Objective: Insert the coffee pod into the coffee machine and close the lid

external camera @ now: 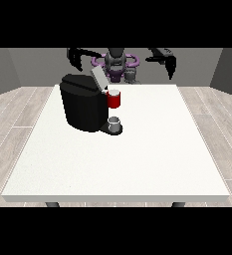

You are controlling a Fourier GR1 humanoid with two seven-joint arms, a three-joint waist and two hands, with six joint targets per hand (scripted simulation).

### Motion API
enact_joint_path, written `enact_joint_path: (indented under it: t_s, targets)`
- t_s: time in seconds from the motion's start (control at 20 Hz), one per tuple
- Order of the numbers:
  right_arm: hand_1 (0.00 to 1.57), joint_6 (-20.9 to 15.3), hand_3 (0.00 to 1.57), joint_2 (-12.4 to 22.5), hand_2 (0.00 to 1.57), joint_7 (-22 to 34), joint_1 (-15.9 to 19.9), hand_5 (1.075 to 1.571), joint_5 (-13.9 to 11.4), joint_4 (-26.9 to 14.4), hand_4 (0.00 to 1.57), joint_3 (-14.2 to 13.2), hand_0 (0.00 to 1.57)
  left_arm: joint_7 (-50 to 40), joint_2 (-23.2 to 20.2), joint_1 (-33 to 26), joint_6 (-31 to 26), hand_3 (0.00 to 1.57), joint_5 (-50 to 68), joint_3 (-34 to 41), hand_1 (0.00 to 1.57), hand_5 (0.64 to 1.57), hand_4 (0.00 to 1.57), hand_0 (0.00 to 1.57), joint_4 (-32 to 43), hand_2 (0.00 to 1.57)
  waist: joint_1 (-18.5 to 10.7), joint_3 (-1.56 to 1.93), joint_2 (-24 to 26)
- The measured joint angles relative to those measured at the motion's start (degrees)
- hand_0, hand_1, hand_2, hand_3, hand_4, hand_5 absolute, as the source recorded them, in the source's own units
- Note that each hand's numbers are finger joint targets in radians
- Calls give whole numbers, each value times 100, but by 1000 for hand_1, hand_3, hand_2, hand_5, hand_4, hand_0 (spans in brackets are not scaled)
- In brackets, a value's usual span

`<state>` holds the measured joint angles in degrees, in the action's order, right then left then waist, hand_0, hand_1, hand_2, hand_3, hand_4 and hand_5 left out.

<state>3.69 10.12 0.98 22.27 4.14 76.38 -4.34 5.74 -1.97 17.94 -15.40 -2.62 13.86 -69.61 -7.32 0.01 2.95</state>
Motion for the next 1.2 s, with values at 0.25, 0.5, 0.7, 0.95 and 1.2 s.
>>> enact_joint_path:
  t_s: [0.25, 0.5, 0.7, 0.95, 1.2]
  targets:
    - [0, 1, 0, -58, 0, -180, 254, 1571, -63, -441, 0, -54, 0, -92, -3, -270, 78, 0, 56, -197, 0, 1571, 0, 0, -480, 0, -13, 0, -180]
    - [0, -53, 0, -78, 0, -303, 584, 1571, -183, -852, 0, -82, 0, -213, -69, -390, 59, 0, 231, -266, 0, 1571, 0, 0, -823, 0, -51, 0, -339]
    - [0, -37, 0, -130, 0, -387, 794, 1571, -321, -985, 0, 15, 0, -219, -159, -376, 175, 0, 299, -241, 0, 1571, 0, 0, -883, 0, 47, -9, -422]
    - [0, -67, 0, -139, 0, -358, 1171, 1571, -387, -1188, 40, -23, 0, -70, -331, -305, 223, 0, 320, -202, 0, 1571, 0, 0, -799, 0, 84, -13, -603]
    - [0, -70, 0, -136, 0, -550, 1279, 1571, -457, -1308, 0, -40, 0, 15, -353, -342, 265, 0, 308, -291, 0, 1571, 0, 0, -839, 0, 48, -36, -664]
